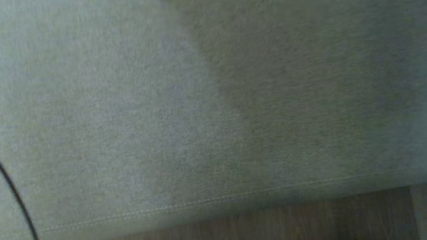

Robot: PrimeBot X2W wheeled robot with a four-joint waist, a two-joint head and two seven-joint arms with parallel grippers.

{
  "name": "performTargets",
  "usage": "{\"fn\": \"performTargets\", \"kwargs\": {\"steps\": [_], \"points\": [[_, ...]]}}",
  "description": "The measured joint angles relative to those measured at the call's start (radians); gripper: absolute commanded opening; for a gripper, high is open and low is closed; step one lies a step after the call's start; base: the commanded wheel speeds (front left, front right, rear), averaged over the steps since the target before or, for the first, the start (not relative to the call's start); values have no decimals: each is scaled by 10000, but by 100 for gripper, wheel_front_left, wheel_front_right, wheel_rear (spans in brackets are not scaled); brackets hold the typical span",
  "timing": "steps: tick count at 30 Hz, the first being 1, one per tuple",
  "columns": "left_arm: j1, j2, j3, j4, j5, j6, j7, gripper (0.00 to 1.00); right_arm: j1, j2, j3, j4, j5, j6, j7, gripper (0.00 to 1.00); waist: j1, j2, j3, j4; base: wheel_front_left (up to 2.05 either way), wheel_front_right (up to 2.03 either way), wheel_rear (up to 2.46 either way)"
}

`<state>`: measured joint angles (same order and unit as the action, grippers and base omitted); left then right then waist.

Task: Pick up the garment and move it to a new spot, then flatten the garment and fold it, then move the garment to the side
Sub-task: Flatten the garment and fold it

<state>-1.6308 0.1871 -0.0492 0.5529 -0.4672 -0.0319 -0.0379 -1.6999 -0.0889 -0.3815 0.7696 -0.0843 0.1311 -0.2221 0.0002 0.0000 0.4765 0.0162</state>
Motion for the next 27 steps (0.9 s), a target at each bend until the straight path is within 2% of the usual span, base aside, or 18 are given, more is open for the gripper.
{"fn": "performTargets", "kwargs": {"steps": [3,5,8,12,15,22,27], "points": [[-104,-69,-222,972,249,-284,-1016,0,-18,86,50,890,677,0,-274,0,1,0,463,252,0,0,0],[141,-136,-360,1453,347,-428,-1515,0,242,90,462,1298,1108,0,-311,0,1,0,595,481,0,0,0],[879,-355,-391,1841,155,-663,-1937,0,1301,171,696,1260,1724,0,-339,0,1,0,609,756,0,0,0],[2868,-454,-1116,2226,481,-834,-2113,0,3744,115,779,1348,2192,0,-337,0,-1,0,219,906,0,0,0],[4544,-399,-1672,2443,943,-884,-2115,0,5227,-48,1149,1942,2188,-2,-334,0,-1,0,-191,967,0,0,0],[7596,-155,-2305,2481,771,-928,-2115,0,6407,-54,2082,3396,2823,-2,6,0,-2,1,-1336,975,0,0,0],[9462,316,-3549,2353,228,-988,-2107,0,7423,-54,3239,3881,2863,0,468,0,-2,1,-2237,889,0,0,0]]}}
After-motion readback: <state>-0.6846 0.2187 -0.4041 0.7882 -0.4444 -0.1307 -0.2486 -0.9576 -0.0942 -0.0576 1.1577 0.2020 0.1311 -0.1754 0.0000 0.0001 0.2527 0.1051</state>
